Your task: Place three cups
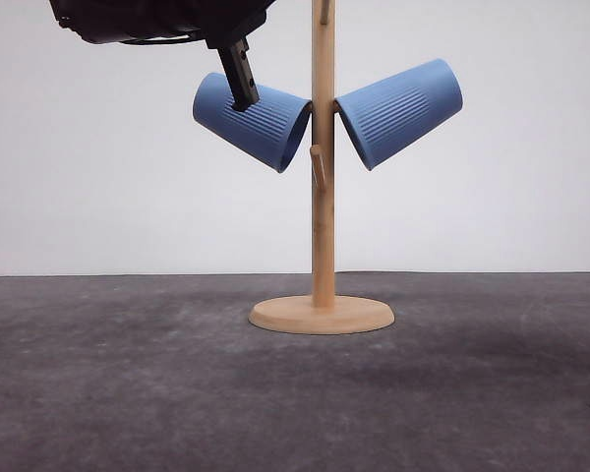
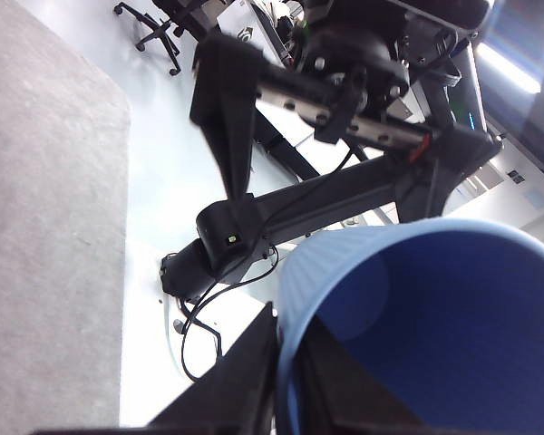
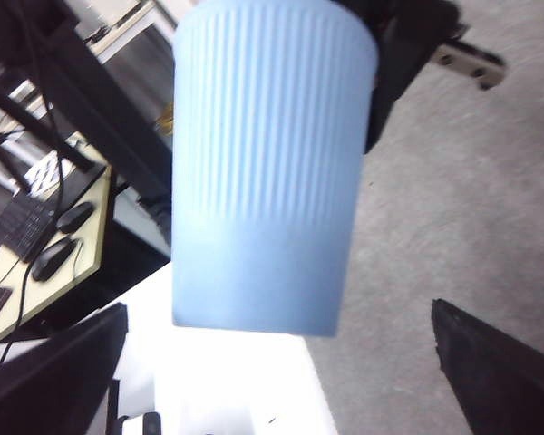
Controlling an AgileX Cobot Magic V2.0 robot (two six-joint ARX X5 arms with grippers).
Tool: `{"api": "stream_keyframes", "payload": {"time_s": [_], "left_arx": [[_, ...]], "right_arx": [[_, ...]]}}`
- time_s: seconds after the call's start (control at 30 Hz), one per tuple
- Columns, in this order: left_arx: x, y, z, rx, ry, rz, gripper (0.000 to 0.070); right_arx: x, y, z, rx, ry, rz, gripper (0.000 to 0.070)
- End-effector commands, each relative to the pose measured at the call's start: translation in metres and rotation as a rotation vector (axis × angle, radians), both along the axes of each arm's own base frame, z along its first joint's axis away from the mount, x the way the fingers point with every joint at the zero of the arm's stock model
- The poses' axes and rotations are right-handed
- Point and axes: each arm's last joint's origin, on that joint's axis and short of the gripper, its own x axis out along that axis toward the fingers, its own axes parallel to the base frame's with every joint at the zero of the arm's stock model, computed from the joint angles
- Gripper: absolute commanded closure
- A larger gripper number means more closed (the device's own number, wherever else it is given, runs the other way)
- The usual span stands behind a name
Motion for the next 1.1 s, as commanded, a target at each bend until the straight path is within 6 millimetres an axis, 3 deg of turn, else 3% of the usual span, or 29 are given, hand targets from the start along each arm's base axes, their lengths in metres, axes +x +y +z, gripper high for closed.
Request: {"api": "stream_keyframes", "payload": {"time_s": [0.0,0.4,0.57,0.97,1.07], "left_arx": [[-0.001,0.000,0.009,-0.045,-0.042,-0.016,0.0694],[-0.002,0.000,0.009,-0.050,-0.033,-0.021,0.0694],[-0.002,0.001,0.009,-0.067,-0.026,-0.031,0.0694],[-0.002,0.001,0.010,-0.084,-0.025,-0.041,0.0694],[-0.002,0.001,0.010,-0.084,-0.025,-0.041,0.0694]], "right_arx": [[0.003,0.005,0.001,0.009,0.008,0.019,0.0000],[0.009,0.029,0.004,0.036,-0.016,0.092,0.0011],[0.009,0.029,0.003,0.032,-0.017,0.088,0.0170],[0.008,0.032,0.003,0.032,-0.010,0.109,0.0376],[0.007,0.033,0.003,0.032,-0.011,0.117,0.0385]]}}
